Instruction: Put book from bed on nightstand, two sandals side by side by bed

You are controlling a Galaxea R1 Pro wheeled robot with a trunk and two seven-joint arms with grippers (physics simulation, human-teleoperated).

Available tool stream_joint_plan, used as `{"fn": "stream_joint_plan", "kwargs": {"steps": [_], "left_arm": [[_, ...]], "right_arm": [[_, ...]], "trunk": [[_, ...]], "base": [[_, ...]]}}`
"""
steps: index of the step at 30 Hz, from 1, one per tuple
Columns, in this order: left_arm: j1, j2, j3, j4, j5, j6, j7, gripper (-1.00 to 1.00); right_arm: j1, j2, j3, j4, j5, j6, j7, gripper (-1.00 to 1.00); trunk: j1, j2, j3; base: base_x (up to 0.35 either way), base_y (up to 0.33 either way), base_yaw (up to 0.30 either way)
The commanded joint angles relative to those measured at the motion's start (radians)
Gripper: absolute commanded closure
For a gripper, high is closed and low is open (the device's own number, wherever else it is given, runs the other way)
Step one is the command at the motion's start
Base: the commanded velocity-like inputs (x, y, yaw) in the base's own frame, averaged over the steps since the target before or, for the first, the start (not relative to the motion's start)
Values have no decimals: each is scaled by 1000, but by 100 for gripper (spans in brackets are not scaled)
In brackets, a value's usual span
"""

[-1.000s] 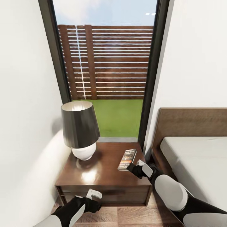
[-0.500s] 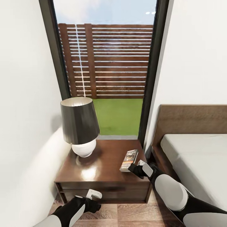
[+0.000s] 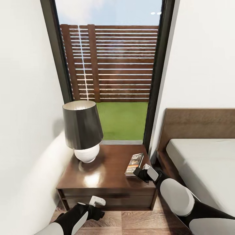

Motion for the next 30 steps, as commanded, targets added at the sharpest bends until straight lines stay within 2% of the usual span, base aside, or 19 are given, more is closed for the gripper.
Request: {"fn": "stream_joint_plan", "kwargs": {"steps": [1,13,20,24,30], "left_arm": [[-1,1,-3,-1,3,4,-1,-100],[-1,1,-3,-1,3,4,0,-100],[-1,1,-3,-1,3,4,0,-100],[-1,1,-3,-1,3,4,0,-100],[-1,1,-2,-1,3,4,0,-100]], "right_arm": [[-7,1,-7,-2,16,7,0,100],[-57,3,-7,-1,16,12,-67,100],[-68,3,-7,0,16,12,-76,100],[-69,3,-7,2,16,12,-77,100],[-70,1,-7,2,16,12,-78,100]], "trunk": [[0,0,-1],[0,0,-1],[27,-49,-23],[27,-49,-23],[50,-91,-42]], "base": [[0,0,0],[0,0,0],[0,0,0],[0,0,0],[0,0,0]]}}
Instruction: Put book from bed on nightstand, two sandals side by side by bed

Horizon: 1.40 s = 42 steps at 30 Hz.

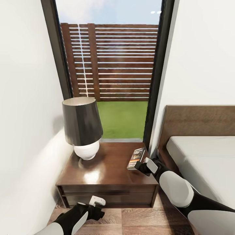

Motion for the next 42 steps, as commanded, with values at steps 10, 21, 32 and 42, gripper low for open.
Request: {"fn": "stream_joint_plan", "kwargs": {"steps": [10,21,32,42], "left_arm": [[-1,0,-4,-1,3,4,-1,-100],[-1,0,-4,-1,3,4,-2,-100],[-1,0,-5,-1,3,4,-2,-100],[-1,0,-6,-1,3,4,-2,-100]], "right_arm": [[-2,1,-7,-4,8,6,-2,100],[-16,1,-7,-4,8,6,-66,100],[-20,1,-7,-4,8,7,-77,100],[-21,0,-8,-3,8,7,-78,-100]], "trunk": [[8,-15,-7],[27,-50,-23],[27,-50,-23],[27,-50,-23]], "base": [[0,0,0],[0,0,0],[0,0,0],[0,0,0]]}}
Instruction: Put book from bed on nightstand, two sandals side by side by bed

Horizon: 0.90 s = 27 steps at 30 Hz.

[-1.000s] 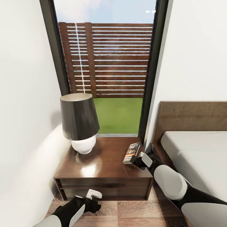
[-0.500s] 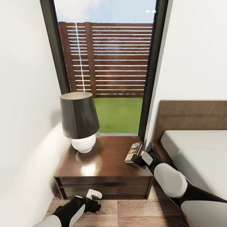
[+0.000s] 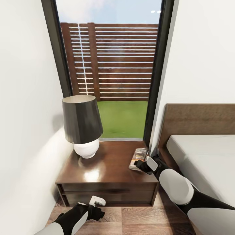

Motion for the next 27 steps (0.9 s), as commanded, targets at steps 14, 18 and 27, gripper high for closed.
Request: {"fn": "stream_joint_plan", "kwargs": {"steps": [14,18,27], "left_arm": [[-1,2,-3,-3,3,4,-1,-100],[-1,1,-3,-3,3,5,-1,-100],[-1,1,-3,-1,3,5,-1,-100]], "right_arm": [[-1,1,-9,-3,10,6,-1,-100],[-1,1,-9,-3,10,6,0,-100],[-1,1,-9,-3,10,6,1,-100]], "trunk": [[-12,21,8],[-27,49,21],[-62,112,49]], "base": [[0,0,0],[0,0,0],[0,0,0]]}}
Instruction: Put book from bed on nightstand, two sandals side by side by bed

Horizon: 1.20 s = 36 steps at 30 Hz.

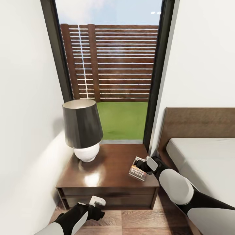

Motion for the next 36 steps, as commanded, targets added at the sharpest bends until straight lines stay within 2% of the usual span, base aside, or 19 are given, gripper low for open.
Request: {"fn": "stream_joint_plan", "kwargs": {"steps": [1,10,17,22,31,36], "left_arm": [[-1,1,-3,-1,3,4,-1,-100],[-1,0,-4,-1,2,4,-1,-100],[-1,0,-4,-1,2,4,-1,-100],[-1,0,-4,-1,2,4,-1,-100],[-1,0,-5,-1,2,4,-1,-100],[-1,0,-5,-1,2,4,-1,-100]], "right_arm": [[0,1,-8,-3,10,6,-1,-100],[1,-2,-9,-2,10,5,23,-100],[2,-7,-5,-7,11,-2,114,-100],[5,-9,-3,-8,12,-4,155,-100],[7,-8,53,-8,11,-6,169,-100],[8,-5,66,-8,11,-8,170,-100]], "trunk": [[-4,7,2],[-39,70,30],[-65,119,52],[-85,154,68],[-119,217,96],[-138,252,112]], "base": [[0,0,0],[0,0,0],[0,0,0],[0,0,0],[0,0,0],[0,0,0]]}}
